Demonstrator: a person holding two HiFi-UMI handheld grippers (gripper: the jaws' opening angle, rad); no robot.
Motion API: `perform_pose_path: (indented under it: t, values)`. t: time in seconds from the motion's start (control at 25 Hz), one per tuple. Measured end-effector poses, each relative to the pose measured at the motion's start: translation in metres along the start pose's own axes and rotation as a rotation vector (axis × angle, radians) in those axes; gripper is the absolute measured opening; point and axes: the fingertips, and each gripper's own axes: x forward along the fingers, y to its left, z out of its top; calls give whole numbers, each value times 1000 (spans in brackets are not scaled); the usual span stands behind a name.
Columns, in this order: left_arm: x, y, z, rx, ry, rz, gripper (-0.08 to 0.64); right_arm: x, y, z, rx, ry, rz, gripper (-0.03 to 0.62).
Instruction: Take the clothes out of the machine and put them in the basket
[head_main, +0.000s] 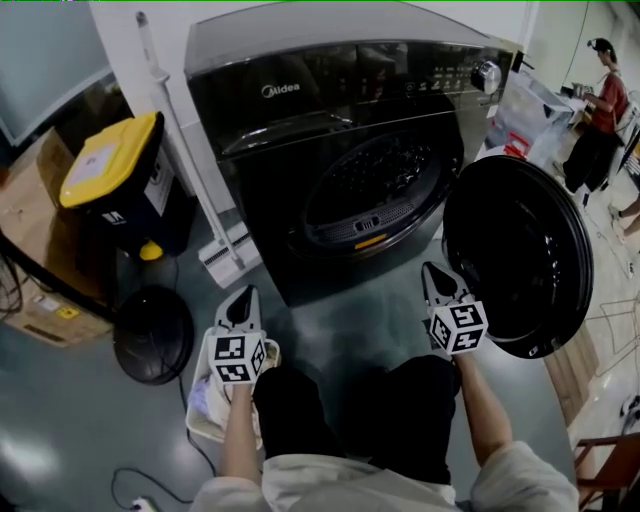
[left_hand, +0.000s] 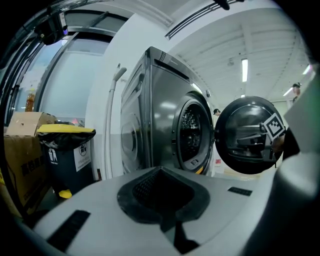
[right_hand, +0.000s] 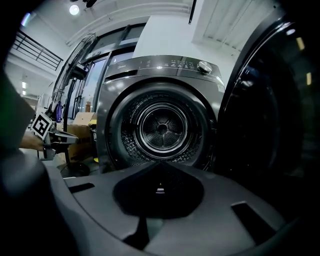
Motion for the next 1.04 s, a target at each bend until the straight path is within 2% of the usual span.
perform_pose_path:
  t: [1.04]
  values:
    - [0,1,3,24,2,7,18,11,12,2,-30,13,29,23]
